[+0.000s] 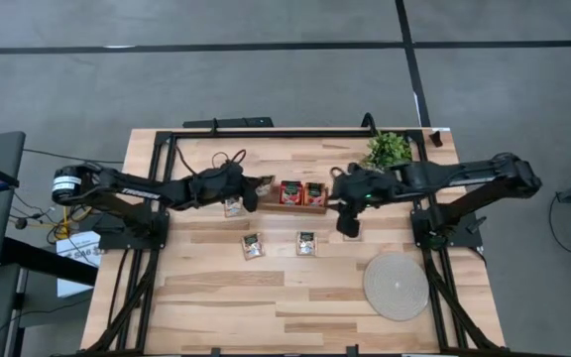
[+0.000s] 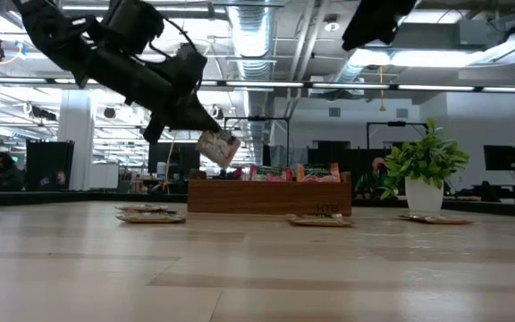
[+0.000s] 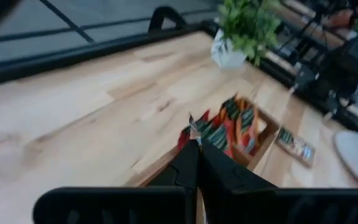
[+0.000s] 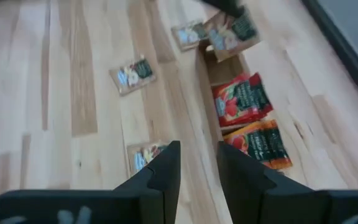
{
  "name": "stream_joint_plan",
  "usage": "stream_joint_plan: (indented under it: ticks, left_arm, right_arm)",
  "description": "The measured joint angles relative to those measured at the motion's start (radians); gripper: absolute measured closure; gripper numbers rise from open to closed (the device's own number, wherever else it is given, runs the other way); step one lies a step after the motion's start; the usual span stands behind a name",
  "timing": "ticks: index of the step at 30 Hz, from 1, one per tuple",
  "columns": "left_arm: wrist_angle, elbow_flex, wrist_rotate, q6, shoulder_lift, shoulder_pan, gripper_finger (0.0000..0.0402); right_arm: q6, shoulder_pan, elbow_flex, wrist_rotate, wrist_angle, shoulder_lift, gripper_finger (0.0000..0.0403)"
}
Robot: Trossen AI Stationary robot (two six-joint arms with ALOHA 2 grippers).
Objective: Pick & Place Tea
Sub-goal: Put the brown tea bag into the left section of the wooden organizer
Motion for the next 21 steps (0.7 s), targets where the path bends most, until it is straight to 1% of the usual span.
stream_joint_plan:
  ticks: [4,6,9,16,21]
  left_arm:
    - [0.024,-0.009,0.038,0.016,0.004,0.048,0.0401]
    - [0.07,-0.014,0.049,0.017,0.015,0.069,0.0401]
    - [0.149,-0.02,0.102,0.03,0.055,0.085,0.0401]
    - [0.283,-0.019,0.126,0.03,0.18,0.095,0.0401]
    - [0.304,-0.019,0.134,0.025,0.231,0.107,0.0401]
  right_arm:
    - [0.044,0.009,-0.061,0.017,0.063,-0.077,0.0306]
    - [0.071,0.013,-0.08,0.019,0.086,-0.101,0.0306]
    - [0.09,0.017,-0.108,0.033,0.109,-0.126,0.0306]
    - [0.13,0.038,-0.133,0.043,0.127,-0.136,0.0306]
    - [0.142,0.047,-0.133,0.044,0.136,-0.134,0.0306]
